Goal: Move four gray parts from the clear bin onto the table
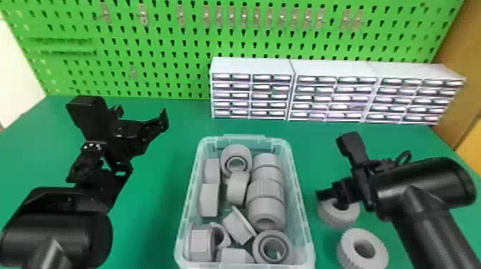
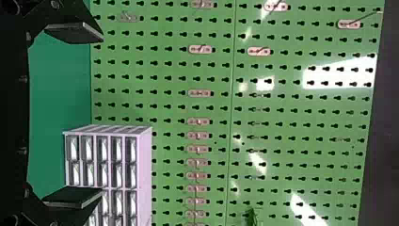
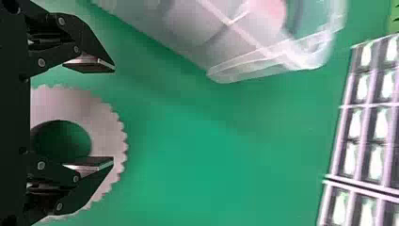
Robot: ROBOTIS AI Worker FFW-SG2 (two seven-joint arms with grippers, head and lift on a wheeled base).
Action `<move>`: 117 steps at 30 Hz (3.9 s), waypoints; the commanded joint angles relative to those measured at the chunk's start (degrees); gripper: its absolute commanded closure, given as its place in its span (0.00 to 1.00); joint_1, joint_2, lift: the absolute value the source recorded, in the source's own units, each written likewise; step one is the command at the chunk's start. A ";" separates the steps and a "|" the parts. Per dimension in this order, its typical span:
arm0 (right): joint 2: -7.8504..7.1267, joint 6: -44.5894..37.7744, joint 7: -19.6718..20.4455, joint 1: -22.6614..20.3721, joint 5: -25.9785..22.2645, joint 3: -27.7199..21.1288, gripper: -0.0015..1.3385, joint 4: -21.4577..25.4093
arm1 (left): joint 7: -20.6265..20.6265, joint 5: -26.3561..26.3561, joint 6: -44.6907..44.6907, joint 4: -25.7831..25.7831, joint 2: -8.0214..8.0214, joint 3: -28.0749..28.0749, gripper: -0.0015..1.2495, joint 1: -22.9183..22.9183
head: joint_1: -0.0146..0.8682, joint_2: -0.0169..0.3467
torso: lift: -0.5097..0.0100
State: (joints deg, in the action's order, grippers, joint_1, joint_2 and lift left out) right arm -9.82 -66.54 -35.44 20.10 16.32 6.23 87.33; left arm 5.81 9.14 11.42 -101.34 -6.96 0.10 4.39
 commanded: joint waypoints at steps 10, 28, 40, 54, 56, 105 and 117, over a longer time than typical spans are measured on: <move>-0.38 -1.84 0.02 1.88 -1.03 3.62 0.41 7.24 | 0.00 0.00 0.00 0.00 0.02 0.25 0.11 -0.17 | 0.78 0.14 | 0.89; -0.47 -1.93 0.02 6.36 -3.22 13.55 0.41 7.68 | 0.00 -0.26 0.53 0.00 0.02 -0.10 0.11 0.01 | 0.78 0.14 | 0.89; -0.38 -3.42 2.22 8.55 -5.86 19.53 0.41 6.89 | 0.00 -0.35 0.62 0.35 -0.07 -0.45 0.11 0.27 | 0.78 0.14 | 0.89; -0.03 -6.68 2.22 9.70 -5.07 22.43 0.41 5.66 | 0.00 -0.53 0.62 0.53 -0.07 -0.37 0.11 0.10 | 0.78 0.14 | 0.89; -0.12 -6.68 2.22 9.79 -5.07 22.60 0.41 5.66 | 0.00 -0.53 0.62 0.53 0.02 -0.37 0.11 0.10 | 0.78 0.14 | 0.89; 3.49 10.38 13.29 17.17 -9.11 30.69 0.41 -13.59 | 0.00 -0.35 0.62 0.88 -0.07 -0.81 0.11 0.36 | 0.78 0.14 | 0.89; 4.45 15.74 20.50 19.54 -15.35 34.03 0.41 -18.60 | 0.00 -0.26 0.62 0.88 -0.07 -0.89 0.11 0.36 | 0.78 0.14 | 0.89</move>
State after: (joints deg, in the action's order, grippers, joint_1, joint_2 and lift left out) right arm -5.62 -52.36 -15.91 38.88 2.88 38.85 70.16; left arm 5.88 8.88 12.04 -100.47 -7.03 -0.79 4.72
